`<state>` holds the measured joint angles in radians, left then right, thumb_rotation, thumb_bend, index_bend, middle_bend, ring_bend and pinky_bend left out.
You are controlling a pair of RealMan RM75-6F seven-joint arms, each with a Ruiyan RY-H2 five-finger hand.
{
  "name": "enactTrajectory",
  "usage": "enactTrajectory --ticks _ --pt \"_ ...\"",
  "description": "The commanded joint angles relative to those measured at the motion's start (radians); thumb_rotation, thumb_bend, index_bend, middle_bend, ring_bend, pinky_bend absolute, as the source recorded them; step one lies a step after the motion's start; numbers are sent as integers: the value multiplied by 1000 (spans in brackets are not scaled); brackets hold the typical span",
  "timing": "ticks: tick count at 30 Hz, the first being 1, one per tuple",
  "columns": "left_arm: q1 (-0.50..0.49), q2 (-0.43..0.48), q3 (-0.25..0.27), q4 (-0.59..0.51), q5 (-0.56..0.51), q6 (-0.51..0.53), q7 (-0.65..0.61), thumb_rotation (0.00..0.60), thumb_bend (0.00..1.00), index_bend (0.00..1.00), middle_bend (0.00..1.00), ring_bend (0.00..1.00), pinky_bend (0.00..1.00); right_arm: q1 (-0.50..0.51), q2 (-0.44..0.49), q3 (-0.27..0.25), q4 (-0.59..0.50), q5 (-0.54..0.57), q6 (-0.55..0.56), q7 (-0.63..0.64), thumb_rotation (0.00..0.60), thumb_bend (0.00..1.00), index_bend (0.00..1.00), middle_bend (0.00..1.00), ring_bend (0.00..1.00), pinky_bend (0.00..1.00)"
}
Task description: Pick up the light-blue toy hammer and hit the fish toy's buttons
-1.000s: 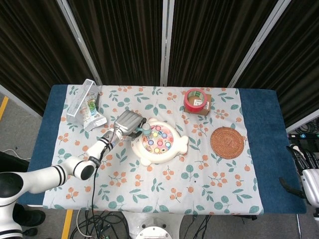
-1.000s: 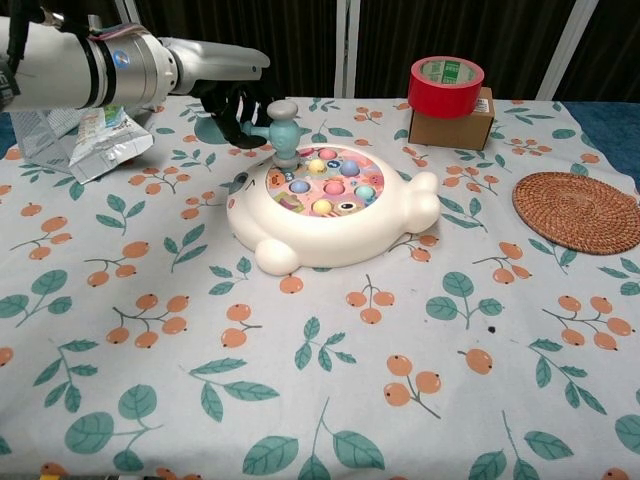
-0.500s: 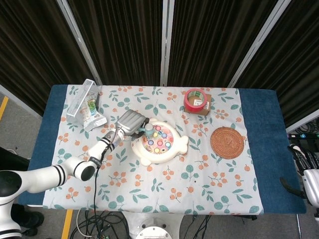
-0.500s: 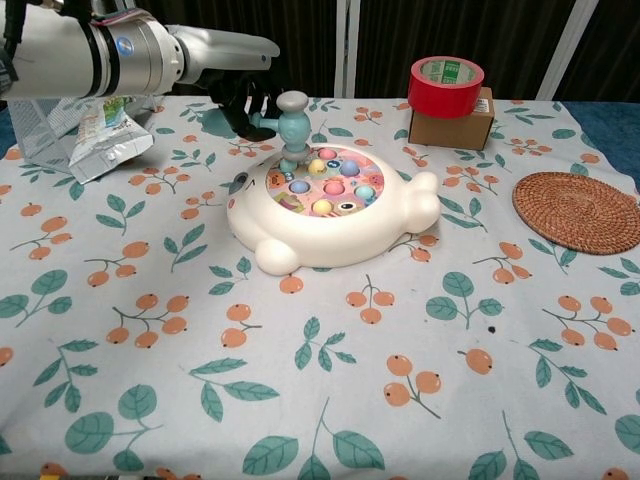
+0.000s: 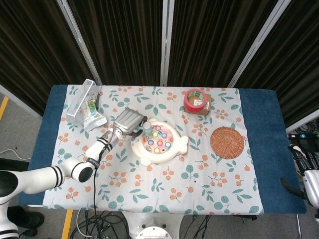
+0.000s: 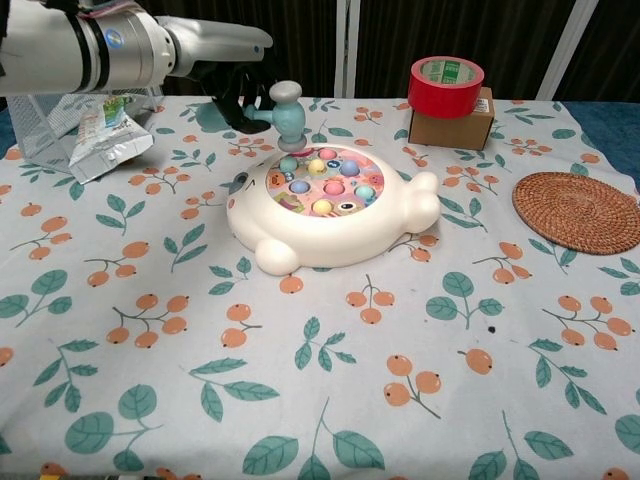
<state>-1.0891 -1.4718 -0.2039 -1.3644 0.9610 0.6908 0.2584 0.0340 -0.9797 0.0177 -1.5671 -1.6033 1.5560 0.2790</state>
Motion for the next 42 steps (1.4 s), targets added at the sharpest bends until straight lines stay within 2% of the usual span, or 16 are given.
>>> enactTrajectory --ticks 1,8,12,16,21,26,42 --pt "51 42 2 -56 31 69 -29 600 583 612 619 473 475 -1 -1 -1 3 -1 0 3 600 193 68 148 0 0" --pt "183 36 68 -67 119 205 -107 600 576 592 592 465 461 8 -3 -1 10 -9 -10 10 600 193 68 148 0 0" --pt "243 20 105 -39 158 233 -164 600 558 576 579 456 452 12 -3 0 9 -10 -14 9 600 193 68 148 0 0" --pt "275 -13 129 15 191 213 -234 600 531 564 571 445 429 17 -5 -2 6 -14 -19 7 600 194 68 148 0 0" --pt "292 -52 139 89 212 197 -254 600 461 528 551 417 410 12 -3 -3 1 -11 -15 2 600 193 68 148 0 0" --pt "306 -72 138 135 222 178 -275 600 441 508 529 397 396 11 -4 -4 -3 -8 -16 0 600 194 68 148 0 0" --pt "333 -70 132 138 237 145 -253 600 318 398 432 320 365 12 -2 -3 -12 -8 -16 -10 600 193 68 148 0 0"
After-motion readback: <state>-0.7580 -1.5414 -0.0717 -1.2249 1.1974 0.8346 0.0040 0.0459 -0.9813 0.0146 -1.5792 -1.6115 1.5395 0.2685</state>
